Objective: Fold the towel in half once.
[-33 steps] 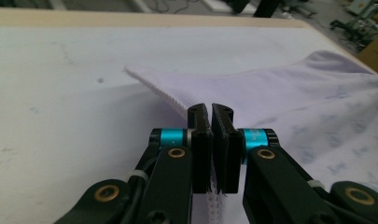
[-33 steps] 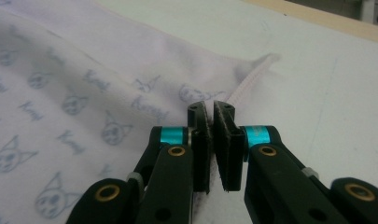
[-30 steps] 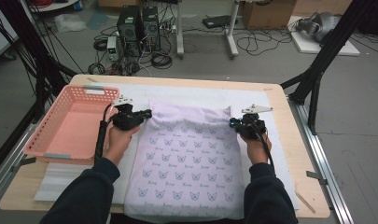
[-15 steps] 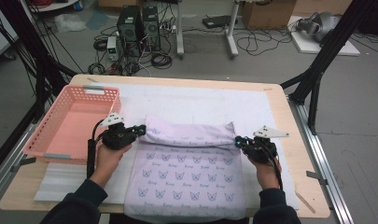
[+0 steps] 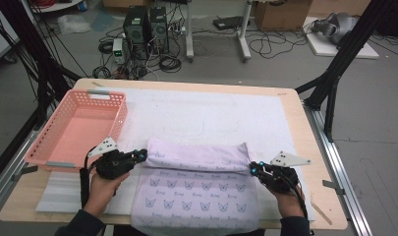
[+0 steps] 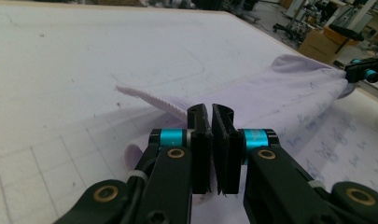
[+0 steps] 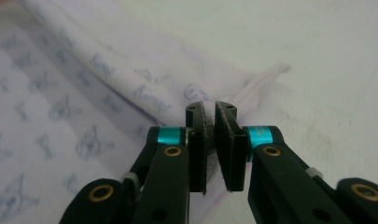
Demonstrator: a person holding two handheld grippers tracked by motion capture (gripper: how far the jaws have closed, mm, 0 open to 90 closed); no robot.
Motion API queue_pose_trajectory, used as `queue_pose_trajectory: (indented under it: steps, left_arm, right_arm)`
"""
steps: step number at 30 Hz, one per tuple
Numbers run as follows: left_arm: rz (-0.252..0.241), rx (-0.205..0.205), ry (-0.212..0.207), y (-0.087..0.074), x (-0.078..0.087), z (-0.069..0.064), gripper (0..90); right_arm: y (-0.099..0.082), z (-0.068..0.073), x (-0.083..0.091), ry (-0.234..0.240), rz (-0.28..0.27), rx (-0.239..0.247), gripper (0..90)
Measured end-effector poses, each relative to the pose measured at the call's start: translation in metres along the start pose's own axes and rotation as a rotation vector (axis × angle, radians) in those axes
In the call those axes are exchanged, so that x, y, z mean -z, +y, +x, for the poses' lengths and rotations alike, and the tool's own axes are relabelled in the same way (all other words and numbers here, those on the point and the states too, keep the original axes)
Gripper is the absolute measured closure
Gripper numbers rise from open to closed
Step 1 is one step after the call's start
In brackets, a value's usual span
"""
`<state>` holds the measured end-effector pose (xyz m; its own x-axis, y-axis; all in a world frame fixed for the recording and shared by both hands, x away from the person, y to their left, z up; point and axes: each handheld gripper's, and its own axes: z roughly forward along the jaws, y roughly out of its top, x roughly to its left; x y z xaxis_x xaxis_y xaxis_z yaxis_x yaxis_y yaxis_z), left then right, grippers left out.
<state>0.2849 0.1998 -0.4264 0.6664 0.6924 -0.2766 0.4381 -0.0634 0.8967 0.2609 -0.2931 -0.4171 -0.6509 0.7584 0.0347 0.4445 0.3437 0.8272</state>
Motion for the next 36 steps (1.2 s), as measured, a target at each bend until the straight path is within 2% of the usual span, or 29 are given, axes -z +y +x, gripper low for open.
queue_pose_trajectory:
  steps: [2,3,4,5,7,8,9,13,15,20,21,23,25,27,28,29,32,36]
  left_arm:
    - [0.039,-0.017,0.004,-0.005,0.002,-0.002,85.2]
    - [0.057,-0.012,0.002,-0.008,0.002,-0.003,84.6]
    - [0.073,-0.011,0.002,-0.01,0.002,-0.004,83.5]
    - [0.085,0.003,0.012,-0.012,0.001,-0.004,79.0]
    - [0.102,0.06,0.038,-0.015,0.0,-0.004,53.3]
    - [0.108,0.075,0.043,-0.015,0.0,-0.003,46.0]
    - [0.107,0.079,0.051,-0.016,0.0,-0.003,44.6]
    - [0.108,0.107,0.081,-0.01,-0.006,0.002,40.1]
    - [0.114,0.111,0.093,-0.004,-0.013,0.005,39.6]
    - [0.178,0.129,0.131,0.007,-0.042,0.017,40.0]
    - [0.172,0.14,0.136,0.005,-0.046,0.018,41.0]
    - [0.195,0.153,0.152,0.003,-0.051,0.021,46.9]
    - [0.206,0.105,0.171,0.0,-0.052,0.022,58.0]
    - [0.195,0.049,0.158,0.0,-0.049,0.02,76.8]
    - [0.186,0.041,0.161,0.0,-0.048,0.019,78.3]
    - [0.161,0.037,0.158,0.001,-0.045,0.017,79.5]
    - [0.109,0.053,0.128,0.004,-0.037,0.013,80.3]
    - [0.061,0.036,0.103,0.006,-0.024,0.005,80.0]
  right_arm:
    - [-0.004,0.002,0.001,0.003,0.049,0.012,82.7]
    - [-0.006,0.003,0.001,0.009,0.064,0.006,80.6]
    - [-0.007,0.004,0.002,0.013,0.078,0.0,76.8]
    - [-0.008,0.005,0.003,0.01,0.077,-0.007,69.2]
    - [-0.008,0.004,0.007,0.001,0.052,-0.044,59.7]
    - [-0.008,0.004,0.01,-0.008,0.032,-0.063,53.3]
    - [-0.008,0.004,0.012,-0.03,0.012,-0.08,47.7]
    - [-0.003,0.001,0.011,-0.075,-0.03,-0.146,43.7]
    - [0.002,-0.001,0.005,-0.083,-0.032,-0.151,43.1]
    - [0.021,-0.008,-0.026,-0.114,0.03,-0.151,42.0]
    - [0.024,-0.01,-0.033,-0.124,0.046,-0.157,42.7]
    - [0.028,-0.016,-0.046,-0.146,0.08,-0.166,45.5]
    - [0.029,-0.021,-0.056,-0.148,0.12,-0.172,54.7]
    - [0.028,-0.023,-0.061,-0.125,0.153,-0.164,72.4]
    - [0.027,-0.024,-0.062,-0.114,0.164,-0.154,78.4]
    - [0.027,-0.023,-0.061,-0.112,0.166,-0.147,85.3]
    - [0.026,-0.018,-0.05,-0.118,0.112,-0.11,86.4]
    - [0.023,-0.011,-0.031,-0.105,0.043,-0.088,86.4]
